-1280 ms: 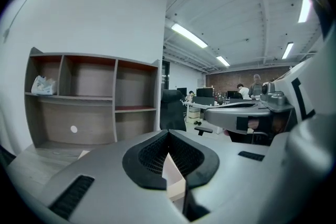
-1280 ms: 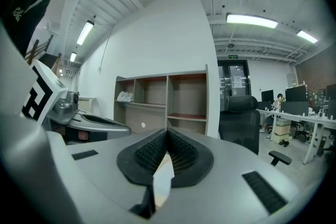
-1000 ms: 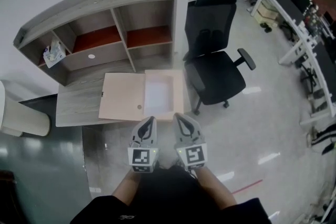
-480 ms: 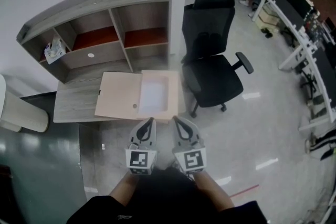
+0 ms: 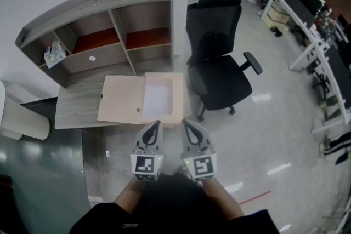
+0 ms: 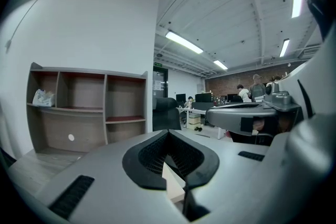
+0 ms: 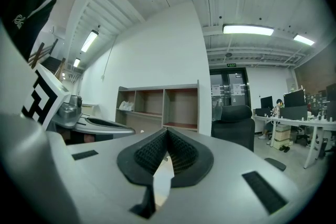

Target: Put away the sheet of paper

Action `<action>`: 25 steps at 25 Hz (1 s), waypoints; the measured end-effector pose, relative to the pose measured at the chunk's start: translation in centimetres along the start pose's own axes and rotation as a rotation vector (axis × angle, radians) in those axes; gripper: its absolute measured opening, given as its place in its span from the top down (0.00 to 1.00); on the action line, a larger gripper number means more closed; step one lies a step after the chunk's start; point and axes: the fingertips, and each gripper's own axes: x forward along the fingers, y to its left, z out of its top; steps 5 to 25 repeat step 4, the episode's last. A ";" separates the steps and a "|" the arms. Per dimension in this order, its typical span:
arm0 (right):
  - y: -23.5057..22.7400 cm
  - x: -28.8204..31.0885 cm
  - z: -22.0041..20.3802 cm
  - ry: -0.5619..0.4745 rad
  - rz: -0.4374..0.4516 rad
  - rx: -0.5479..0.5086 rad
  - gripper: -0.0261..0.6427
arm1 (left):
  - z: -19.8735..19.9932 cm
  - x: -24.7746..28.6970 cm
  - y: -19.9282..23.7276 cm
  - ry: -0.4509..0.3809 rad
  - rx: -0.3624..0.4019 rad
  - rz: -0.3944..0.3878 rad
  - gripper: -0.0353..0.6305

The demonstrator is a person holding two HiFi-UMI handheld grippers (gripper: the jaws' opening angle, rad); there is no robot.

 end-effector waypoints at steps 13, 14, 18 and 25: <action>0.0 0.1 -0.4 -0.001 -0.006 -0.003 0.94 | -0.4 0.1 -0.1 0.000 0.001 -0.007 0.88; 0.0 0.1 -0.4 -0.001 -0.006 -0.003 0.94 | -0.4 0.1 -0.1 0.000 0.001 -0.007 0.88; 0.0 0.1 -0.4 -0.001 -0.006 -0.003 0.94 | -0.4 0.1 -0.1 0.000 0.001 -0.007 0.88; 0.0 0.1 -0.4 -0.001 -0.006 -0.003 0.94 | -0.4 0.1 -0.1 0.000 0.001 -0.007 0.88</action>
